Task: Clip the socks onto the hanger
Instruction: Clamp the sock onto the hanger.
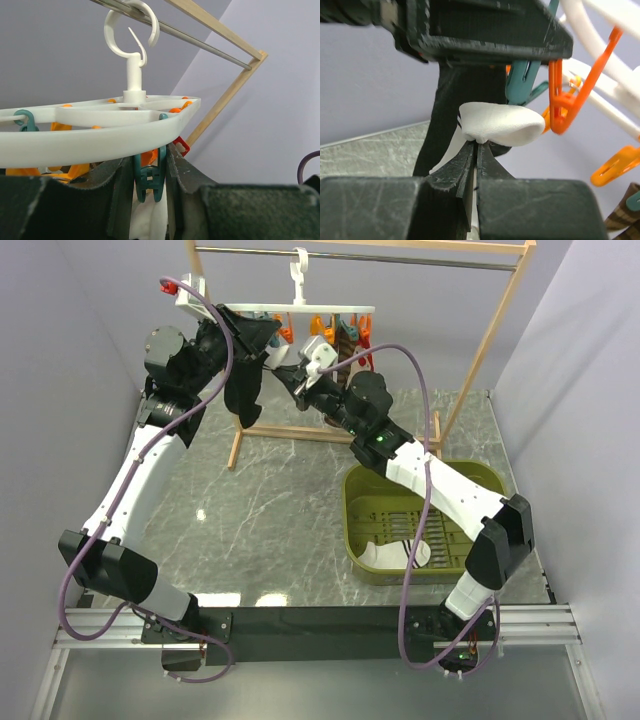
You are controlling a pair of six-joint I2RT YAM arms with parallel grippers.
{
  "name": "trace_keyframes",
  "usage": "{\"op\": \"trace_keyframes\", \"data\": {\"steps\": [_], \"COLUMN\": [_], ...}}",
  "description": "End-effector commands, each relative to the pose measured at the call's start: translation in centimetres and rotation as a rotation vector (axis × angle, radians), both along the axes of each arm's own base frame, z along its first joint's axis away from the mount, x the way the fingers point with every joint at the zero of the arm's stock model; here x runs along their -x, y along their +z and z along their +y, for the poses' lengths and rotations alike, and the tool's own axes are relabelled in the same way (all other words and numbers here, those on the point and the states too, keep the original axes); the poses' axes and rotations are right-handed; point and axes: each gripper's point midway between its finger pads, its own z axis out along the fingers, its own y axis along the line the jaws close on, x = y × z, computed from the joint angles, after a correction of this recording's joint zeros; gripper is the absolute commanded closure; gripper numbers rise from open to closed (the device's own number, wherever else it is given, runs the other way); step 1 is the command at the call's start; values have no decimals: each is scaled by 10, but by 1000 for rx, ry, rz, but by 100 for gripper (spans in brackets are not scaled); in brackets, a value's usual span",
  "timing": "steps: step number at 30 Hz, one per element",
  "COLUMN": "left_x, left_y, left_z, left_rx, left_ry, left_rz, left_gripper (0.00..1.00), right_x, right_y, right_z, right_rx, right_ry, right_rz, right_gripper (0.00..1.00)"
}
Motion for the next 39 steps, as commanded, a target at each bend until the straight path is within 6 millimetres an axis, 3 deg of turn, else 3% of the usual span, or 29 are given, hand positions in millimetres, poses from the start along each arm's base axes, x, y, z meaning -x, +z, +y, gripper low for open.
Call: {"op": "trace_keyframes", "data": {"steps": [1,13,39], "left_x": [26,20,24], "left_y": [44,30,22], "left_z": [1,1,1], "left_rx": [31,21,-16], "left_ry": [-34,-22,-26], "left_rz": [-122,-93,-98], "left_gripper": [76,76,76], "right_x": [3,1,2], "right_y": [14,24,36], "right_z": [-1,3,8], "right_rx": [-29,-44,-46], "right_ry": [-14,-11,-5], "right_rz": [-29,-47,-71], "right_gripper": [100,100,100]}}
